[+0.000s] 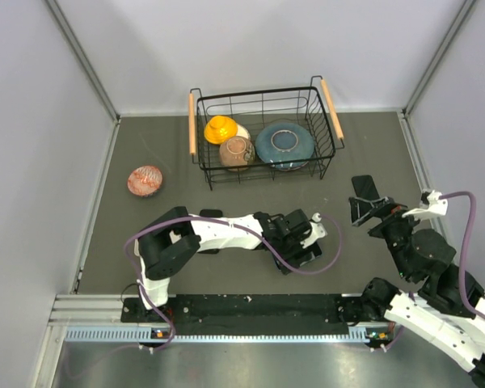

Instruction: Put the phone into the phone case

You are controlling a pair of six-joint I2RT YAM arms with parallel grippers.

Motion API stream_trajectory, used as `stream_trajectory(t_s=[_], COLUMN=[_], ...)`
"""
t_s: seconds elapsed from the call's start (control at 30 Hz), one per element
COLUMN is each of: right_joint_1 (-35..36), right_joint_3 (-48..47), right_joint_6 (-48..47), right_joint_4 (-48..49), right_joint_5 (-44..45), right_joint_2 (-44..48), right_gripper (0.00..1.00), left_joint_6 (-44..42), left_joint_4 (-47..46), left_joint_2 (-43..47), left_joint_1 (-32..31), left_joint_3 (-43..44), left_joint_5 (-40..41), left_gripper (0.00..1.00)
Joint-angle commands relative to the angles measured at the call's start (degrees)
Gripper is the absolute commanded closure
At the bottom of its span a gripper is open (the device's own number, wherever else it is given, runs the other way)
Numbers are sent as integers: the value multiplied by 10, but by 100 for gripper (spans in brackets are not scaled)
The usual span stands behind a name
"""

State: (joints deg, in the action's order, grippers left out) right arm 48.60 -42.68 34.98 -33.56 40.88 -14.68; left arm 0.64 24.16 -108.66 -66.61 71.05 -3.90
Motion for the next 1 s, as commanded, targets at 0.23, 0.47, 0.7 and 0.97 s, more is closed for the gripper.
stream_trajectory(t_s=[0.23, 0.47, 0.7, 0.97], right_joint_1=[4, 4, -9, -62], right_joint_3=[39, 62, 111, 202], right_joint_6=[65, 82, 120, 210], right_joint_4=[-19, -19, 0, 43], right_joint_5=[-13, -22, -77, -176], right_joint_2=[-8, -104, -116, -84], right_gripper=[4, 6, 10, 21], left_joint_6=[30, 86, 141, 160], left_joint_4=[3, 3, -54, -79], left_joint_2=[-1, 8, 35, 34], left_joint_1=[-1, 23, 95, 107], left_joint_3=[-28, -40, -111, -120], left_joint_5=[52, -11, -114, -165], left_gripper=[52, 54, 54, 55])
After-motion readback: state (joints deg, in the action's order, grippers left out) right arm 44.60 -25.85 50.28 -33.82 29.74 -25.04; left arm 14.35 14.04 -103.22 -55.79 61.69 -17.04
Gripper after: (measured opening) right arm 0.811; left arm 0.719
